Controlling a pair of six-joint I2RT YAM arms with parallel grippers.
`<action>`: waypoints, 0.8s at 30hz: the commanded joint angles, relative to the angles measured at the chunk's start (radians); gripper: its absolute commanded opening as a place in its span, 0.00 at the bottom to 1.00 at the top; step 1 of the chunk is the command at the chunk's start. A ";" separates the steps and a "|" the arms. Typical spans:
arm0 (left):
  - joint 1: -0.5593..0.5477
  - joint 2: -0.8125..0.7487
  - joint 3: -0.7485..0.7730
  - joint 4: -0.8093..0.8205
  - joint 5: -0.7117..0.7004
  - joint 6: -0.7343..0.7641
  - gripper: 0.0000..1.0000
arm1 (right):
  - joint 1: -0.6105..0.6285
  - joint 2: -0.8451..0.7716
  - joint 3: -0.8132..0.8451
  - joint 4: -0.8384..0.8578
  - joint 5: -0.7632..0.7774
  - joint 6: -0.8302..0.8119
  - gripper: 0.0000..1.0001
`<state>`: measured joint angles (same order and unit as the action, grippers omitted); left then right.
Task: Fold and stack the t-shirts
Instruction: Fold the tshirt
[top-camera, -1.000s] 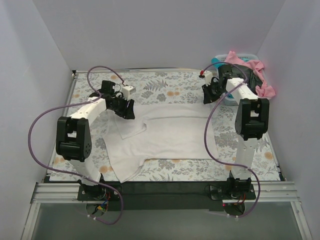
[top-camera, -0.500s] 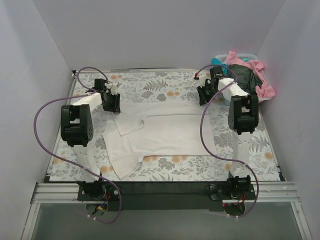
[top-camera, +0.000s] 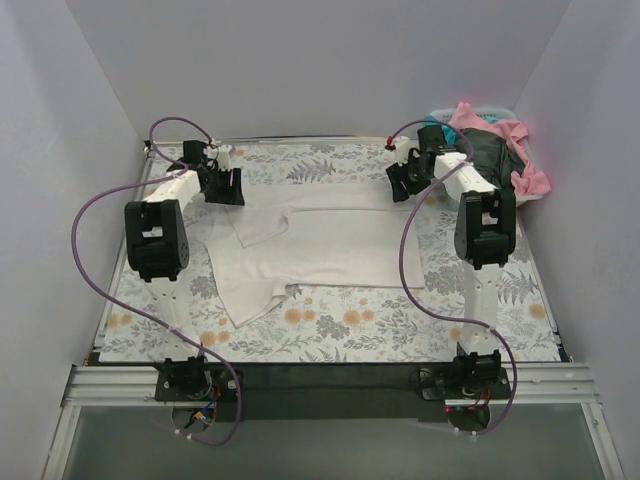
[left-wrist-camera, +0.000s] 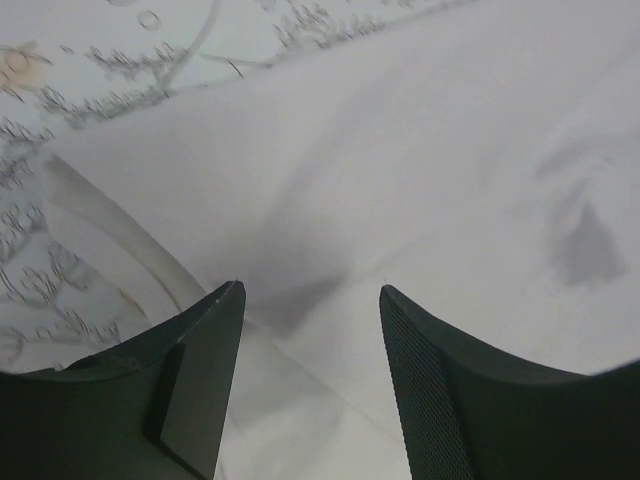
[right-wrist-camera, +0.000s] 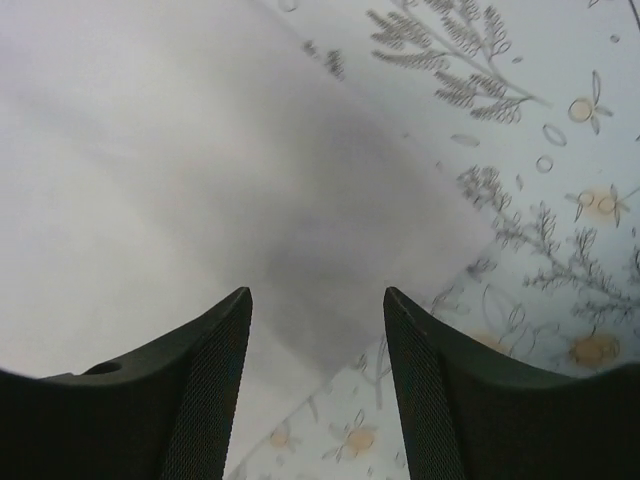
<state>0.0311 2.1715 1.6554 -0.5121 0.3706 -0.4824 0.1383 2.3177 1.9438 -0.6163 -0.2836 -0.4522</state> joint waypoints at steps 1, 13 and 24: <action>0.007 -0.251 -0.098 -0.057 0.163 0.062 0.53 | -0.003 -0.259 -0.095 -0.028 -0.097 -0.077 0.53; 0.036 -0.709 -0.548 -0.364 0.214 0.473 0.50 | 0.093 -0.730 -0.741 -0.177 -0.054 -0.299 0.42; 0.038 -0.776 -0.697 -0.422 0.194 0.562 0.61 | 0.199 -0.839 -1.019 -0.046 0.121 -0.336 0.35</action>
<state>0.0635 1.4471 0.9714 -0.9104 0.5671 0.0181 0.3313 1.5318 0.9421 -0.7246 -0.2184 -0.7498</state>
